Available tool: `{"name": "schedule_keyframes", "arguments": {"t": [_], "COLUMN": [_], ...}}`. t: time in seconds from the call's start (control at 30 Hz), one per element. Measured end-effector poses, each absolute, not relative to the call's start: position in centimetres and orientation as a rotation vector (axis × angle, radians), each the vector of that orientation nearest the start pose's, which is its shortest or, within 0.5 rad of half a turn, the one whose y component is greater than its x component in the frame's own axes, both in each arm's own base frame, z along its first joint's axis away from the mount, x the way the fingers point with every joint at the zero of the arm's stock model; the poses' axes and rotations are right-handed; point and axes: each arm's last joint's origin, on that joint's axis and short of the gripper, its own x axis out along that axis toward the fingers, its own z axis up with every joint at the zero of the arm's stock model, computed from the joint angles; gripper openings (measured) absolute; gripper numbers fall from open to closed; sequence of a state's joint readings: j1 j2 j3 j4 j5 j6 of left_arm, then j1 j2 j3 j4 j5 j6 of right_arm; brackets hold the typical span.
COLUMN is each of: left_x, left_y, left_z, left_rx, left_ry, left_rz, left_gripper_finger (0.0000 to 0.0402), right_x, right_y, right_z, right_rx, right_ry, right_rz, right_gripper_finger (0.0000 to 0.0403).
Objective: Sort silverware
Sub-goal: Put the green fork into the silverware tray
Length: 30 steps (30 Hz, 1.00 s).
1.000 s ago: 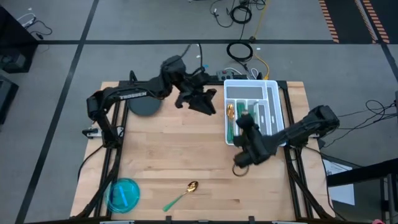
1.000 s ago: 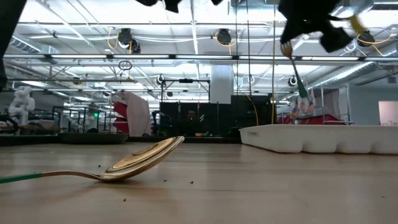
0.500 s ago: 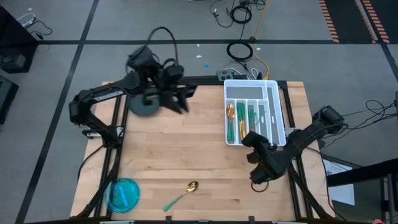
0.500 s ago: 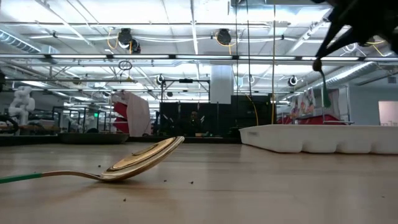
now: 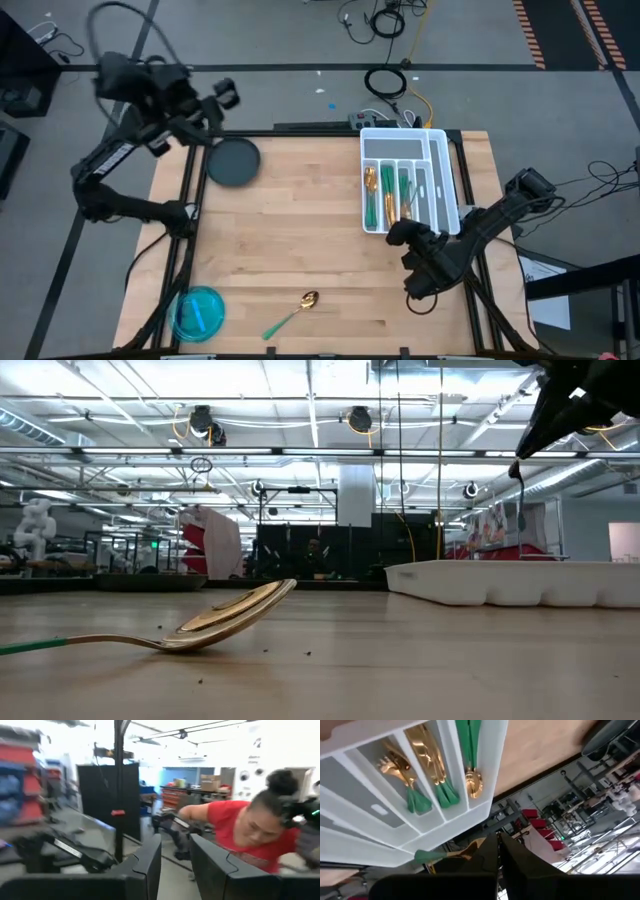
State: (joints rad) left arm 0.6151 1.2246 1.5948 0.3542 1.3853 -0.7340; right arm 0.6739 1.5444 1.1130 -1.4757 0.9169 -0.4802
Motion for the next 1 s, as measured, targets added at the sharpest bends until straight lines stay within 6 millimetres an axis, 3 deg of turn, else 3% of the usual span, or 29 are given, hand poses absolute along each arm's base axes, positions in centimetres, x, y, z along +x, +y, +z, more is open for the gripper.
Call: {"name": "schedule_keyframes", "arguments": {"t": [0.1, 0.27, 0.7, 1.0], "left_x": [15.7, 14.7, 14.6, 15.8], "left_y": [8.4, 8.1, 8.5, 9.6], "left_z": [55.1, 55.5, 55.2, 52.7], "left_rx": [-0.001, 0.043, 0.029, -0.018], "left_ry": [-0.153, -0.188, -0.153, -0.062], "left_rz": [-0.767, -0.732, -0.725, -0.688], "left_gripper_finger": [0.0109, 0.0109, 0.0109, 0.0109], "right_x": [20.0, 20.6, 19.7, 20.1], "right_y": [12.6, 12.2, 10.0, 10.7], "right_z": [23.8, 23.5, 20.5, 20.4], "right_rx": [-1.733, -1.662, -1.827, -1.890], "right_ry": [1.424, 1.420, 1.538, 1.351], "right_rz": [0.162, 0.150, 0.252, 0.385], "right_gripper_finger": [0.0000, 0.0000, 0.0000, 0.0000]}}
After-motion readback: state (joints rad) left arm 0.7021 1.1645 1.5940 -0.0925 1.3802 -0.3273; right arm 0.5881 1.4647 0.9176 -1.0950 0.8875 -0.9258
